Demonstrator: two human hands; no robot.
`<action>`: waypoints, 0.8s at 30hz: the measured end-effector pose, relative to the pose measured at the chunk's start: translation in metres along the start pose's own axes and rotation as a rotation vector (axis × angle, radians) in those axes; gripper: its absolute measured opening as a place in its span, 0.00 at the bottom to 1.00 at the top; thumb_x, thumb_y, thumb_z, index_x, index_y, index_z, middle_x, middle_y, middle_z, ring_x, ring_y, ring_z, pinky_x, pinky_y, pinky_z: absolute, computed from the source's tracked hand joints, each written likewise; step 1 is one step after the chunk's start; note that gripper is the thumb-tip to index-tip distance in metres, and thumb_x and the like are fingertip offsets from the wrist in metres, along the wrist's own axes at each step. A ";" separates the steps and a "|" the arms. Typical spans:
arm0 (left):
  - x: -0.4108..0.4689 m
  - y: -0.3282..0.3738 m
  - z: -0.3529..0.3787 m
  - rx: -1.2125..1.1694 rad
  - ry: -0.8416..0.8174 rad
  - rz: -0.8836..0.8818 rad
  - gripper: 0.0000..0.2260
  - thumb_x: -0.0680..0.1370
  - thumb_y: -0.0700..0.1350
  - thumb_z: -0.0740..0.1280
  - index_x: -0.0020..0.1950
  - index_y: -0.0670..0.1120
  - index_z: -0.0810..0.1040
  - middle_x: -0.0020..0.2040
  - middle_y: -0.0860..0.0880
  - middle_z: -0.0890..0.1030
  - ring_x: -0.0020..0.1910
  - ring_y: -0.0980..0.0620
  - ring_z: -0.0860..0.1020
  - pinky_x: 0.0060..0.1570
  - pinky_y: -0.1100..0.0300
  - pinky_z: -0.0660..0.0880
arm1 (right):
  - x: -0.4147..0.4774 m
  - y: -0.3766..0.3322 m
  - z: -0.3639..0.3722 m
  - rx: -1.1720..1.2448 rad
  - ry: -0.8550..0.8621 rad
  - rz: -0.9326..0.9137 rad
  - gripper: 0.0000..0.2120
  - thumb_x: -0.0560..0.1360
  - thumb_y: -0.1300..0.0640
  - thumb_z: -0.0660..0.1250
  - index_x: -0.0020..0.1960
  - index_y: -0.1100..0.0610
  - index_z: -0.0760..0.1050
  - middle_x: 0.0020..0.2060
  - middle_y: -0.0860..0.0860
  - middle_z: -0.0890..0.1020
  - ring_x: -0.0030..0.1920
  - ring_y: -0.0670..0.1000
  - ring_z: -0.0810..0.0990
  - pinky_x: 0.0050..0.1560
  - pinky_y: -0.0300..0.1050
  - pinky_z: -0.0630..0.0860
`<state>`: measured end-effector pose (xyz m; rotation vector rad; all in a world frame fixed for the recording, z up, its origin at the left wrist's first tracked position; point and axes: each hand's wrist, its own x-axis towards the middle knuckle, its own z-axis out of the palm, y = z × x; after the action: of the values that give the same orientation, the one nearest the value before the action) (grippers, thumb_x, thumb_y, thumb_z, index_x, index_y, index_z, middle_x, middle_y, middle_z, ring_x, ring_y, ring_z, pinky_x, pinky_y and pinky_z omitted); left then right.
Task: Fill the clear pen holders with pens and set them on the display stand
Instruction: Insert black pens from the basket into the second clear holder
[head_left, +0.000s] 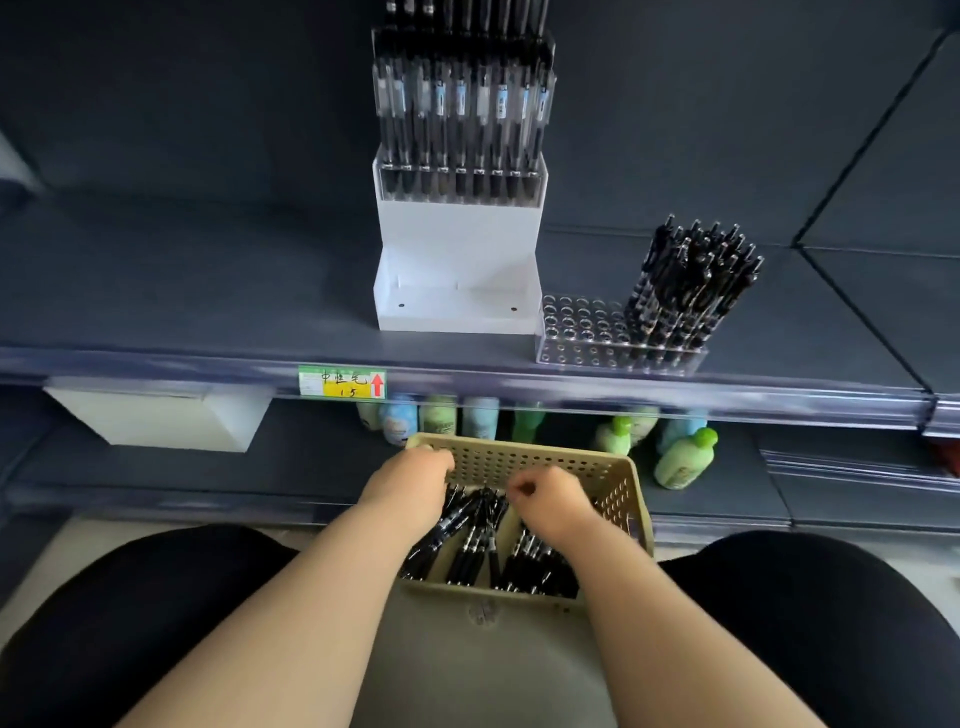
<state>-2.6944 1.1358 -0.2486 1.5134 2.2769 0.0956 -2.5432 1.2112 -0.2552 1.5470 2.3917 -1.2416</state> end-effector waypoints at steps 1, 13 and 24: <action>0.004 0.000 0.007 0.031 -0.049 -0.007 0.15 0.78 0.38 0.60 0.63 0.49 0.74 0.59 0.48 0.74 0.52 0.46 0.76 0.54 0.51 0.75 | 0.003 0.004 0.011 0.034 -0.013 0.040 0.12 0.78 0.60 0.61 0.58 0.59 0.78 0.57 0.53 0.80 0.53 0.51 0.78 0.54 0.38 0.72; 0.056 0.000 0.078 0.178 -0.346 -0.105 0.17 0.80 0.35 0.55 0.68 0.39 0.69 0.67 0.42 0.71 0.65 0.43 0.71 0.47 0.70 0.67 | 0.057 0.030 0.071 0.206 -0.098 0.320 0.19 0.77 0.57 0.64 0.67 0.58 0.69 0.56 0.55 0.79 0.49 0.50 0.77 0.48 0.37 0.71; 0.063 0.008 0.080 0.082 -0.300 -0.298 0.16 0.77 0.36 0.59 0.64 0.44 0.73 0.64 0.44 0.74 0.62 0.43 0.74 0.58 0.52 0.73 | 0.064 0.022 0.076 0.107 -0.103 0.208 0.09 0.73 0.54 0.65 0.35 0.53 0.69 0.34 0.48 0.74 0.38 0.49 0.72 0.37 0.38 0.68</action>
<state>-2.6790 1.1821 -0.3379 1.1196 2.2496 -0.2920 -2.5861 1.2159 -0.3473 1.6655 2.0726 -1.3865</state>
